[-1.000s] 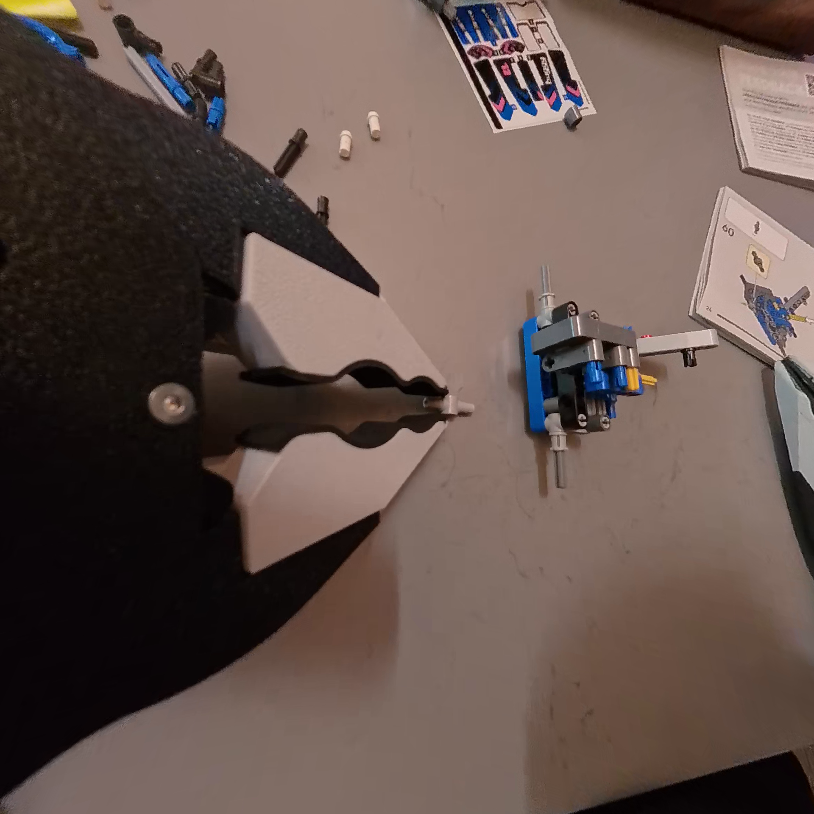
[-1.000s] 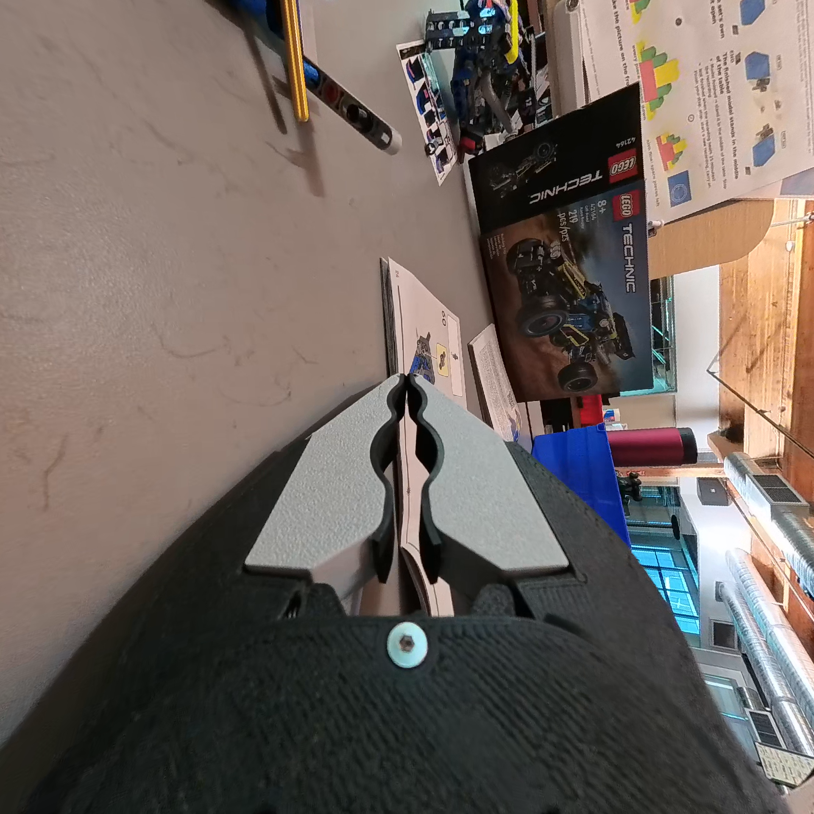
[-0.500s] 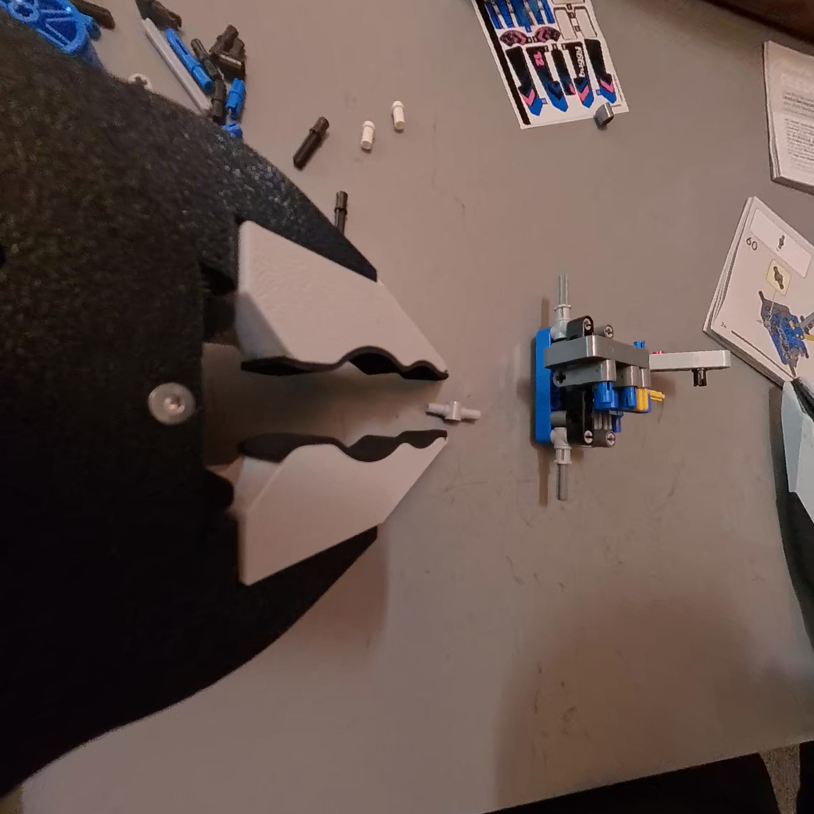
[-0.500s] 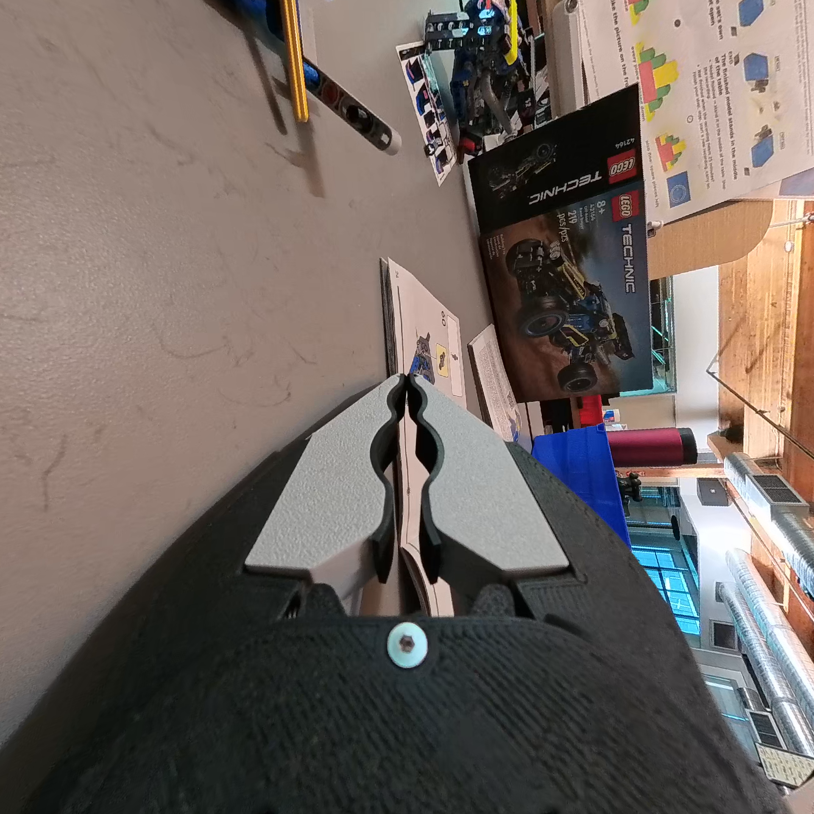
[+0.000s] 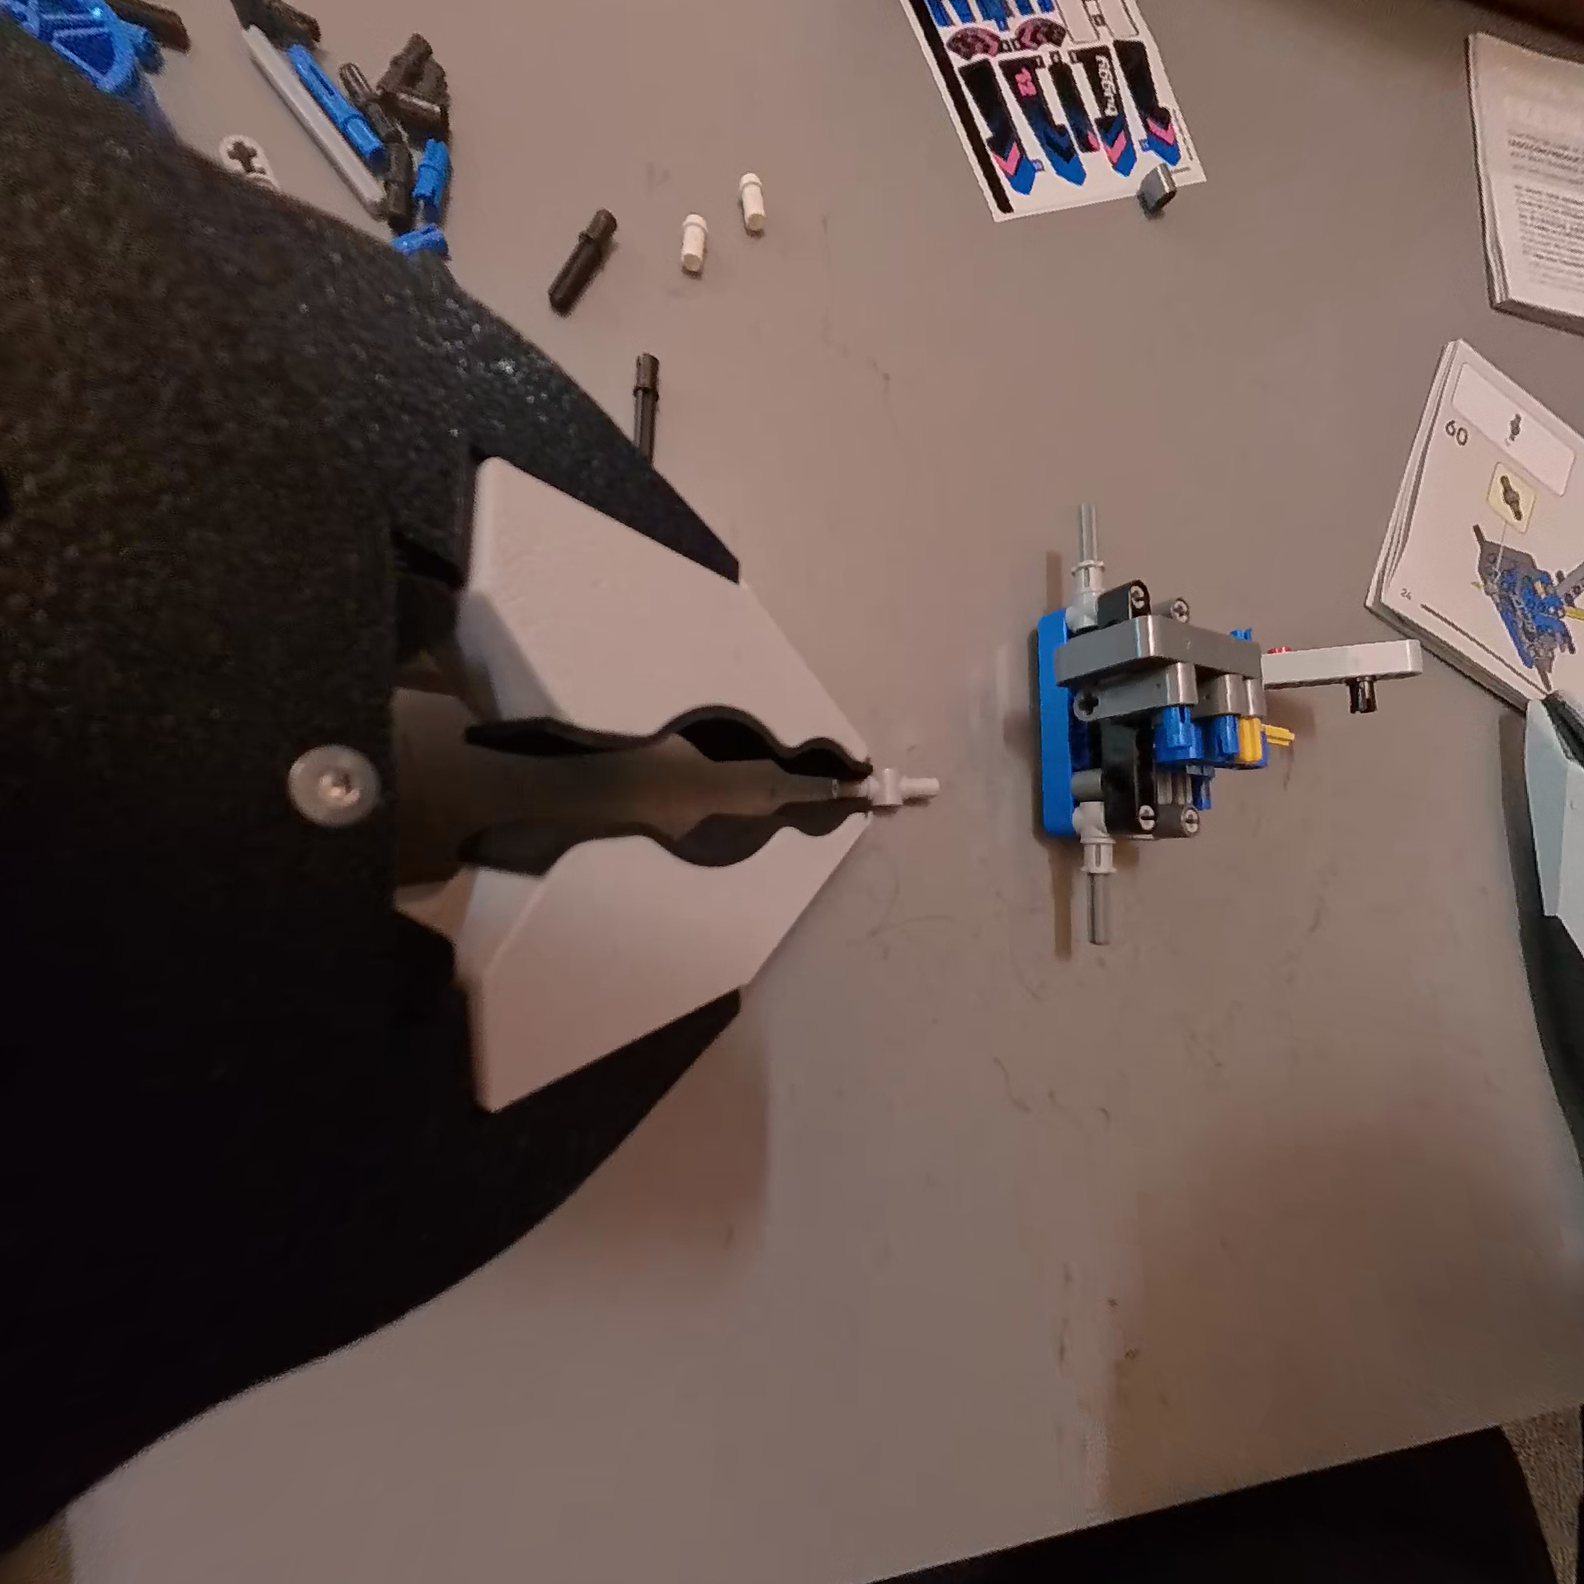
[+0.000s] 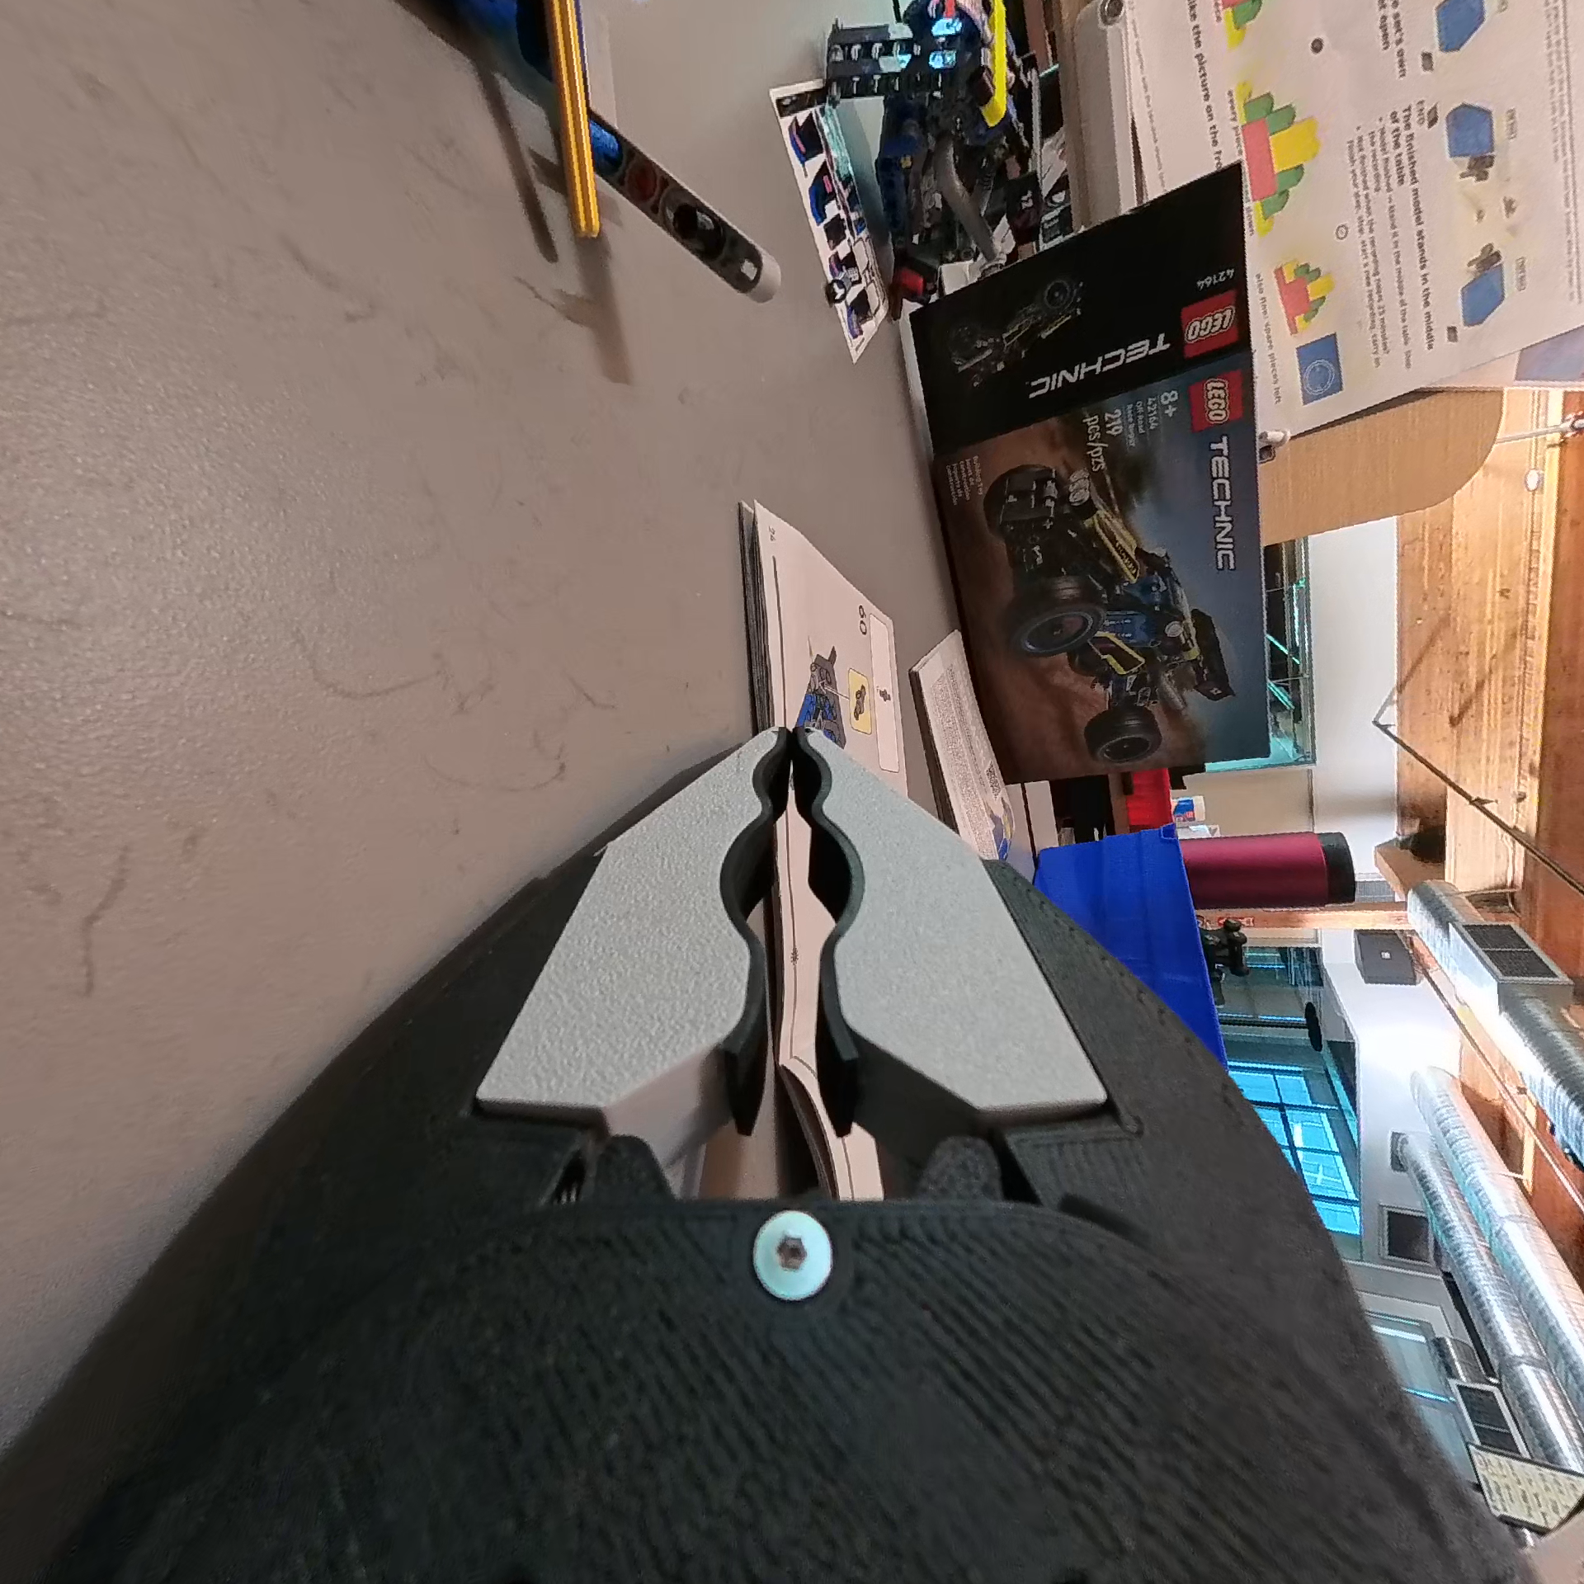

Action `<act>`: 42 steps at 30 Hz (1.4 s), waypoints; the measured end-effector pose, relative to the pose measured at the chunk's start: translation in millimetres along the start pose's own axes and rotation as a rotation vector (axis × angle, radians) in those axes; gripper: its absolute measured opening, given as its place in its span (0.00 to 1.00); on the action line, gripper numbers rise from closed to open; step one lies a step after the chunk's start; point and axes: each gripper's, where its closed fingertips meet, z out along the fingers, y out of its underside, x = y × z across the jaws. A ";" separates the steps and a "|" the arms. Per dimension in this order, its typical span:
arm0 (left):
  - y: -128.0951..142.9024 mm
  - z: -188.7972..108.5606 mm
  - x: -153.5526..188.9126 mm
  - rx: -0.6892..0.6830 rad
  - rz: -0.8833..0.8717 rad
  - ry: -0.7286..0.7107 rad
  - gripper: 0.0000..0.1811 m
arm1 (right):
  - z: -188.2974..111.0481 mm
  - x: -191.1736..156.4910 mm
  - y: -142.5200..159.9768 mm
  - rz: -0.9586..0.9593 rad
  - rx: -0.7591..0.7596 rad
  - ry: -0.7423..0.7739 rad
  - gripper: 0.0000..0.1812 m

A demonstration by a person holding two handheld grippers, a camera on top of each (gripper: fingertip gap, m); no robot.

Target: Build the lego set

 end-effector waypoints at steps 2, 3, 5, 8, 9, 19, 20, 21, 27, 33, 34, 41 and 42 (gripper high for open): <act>0.0 0.0 0.0 0.000 0.001 0.000 0.01 | -0.1 0.0 0.0 0.000 0.000 0.000 0.00; 0.0 0.0 0.1 0.000 0.000 0.001 0.01 | -0.2 0.1 0.0 0.000 0.001 0.000 0.00; 0.1 0.0 0.0 0.000 -0.003 0.004 0.01 | -0.3 0.1 0.0 0.000 0.001 0.000 0.00; 0.0 0.2 0.0 0.000 -0.017 0.016 0.01 | -0.4 0.2 0.0 0.001 0.002 0.000 0.00; 0.1 0.3 0.1 0.000 -0.029 0.026 0.01 | -0.4 0.2 0.0 0.002 0.004 0.000 0.00; 0.1 0.5 0.2 0.000 -0.076 0.068 0.01 | -1.2 1.3 0.3 0.030 0.010 -0.005 0.00; 0.2 0.4 0.2 0.000 -0.077 0.069 0.01 | -1.4 2.0 0.4 0.053 0.016 -0.011 0.00; 0.1 0.4 0.2 0.000 -0.077 0.069 0.01 | -1.8 2.3 0.1 0.081 0.026 -0.027 0.00; 0.0 0.3 0.1 0.000 -0.058 0.052 0.01 | -25.2 24.8 -92.2 0.506 0.419 -0.301 0.07; 0.0 0.2 0.4 0.000 -0.036 0.035 0.01 | -2.5 -1.2 -136.3 0.503 0.445 -0.605 0.18; 0.0 0.1 0.3 0.000 -0.033 0.032 0.01 | 0.0 -3.0 -141.4 0.507 0.449 -0.617 0.17; -0.1 0.0 0.4 0.000 -0.023 0.024 0.01 | 9.6 -15.5 -147.3 0.484 0.421 -0.658 0.14; -0.1 0.0 0.4 0.000 -0.023 0.024 0.01 | 10.1 -15.2 -147.2 0.488 0.420 -0.658 0.14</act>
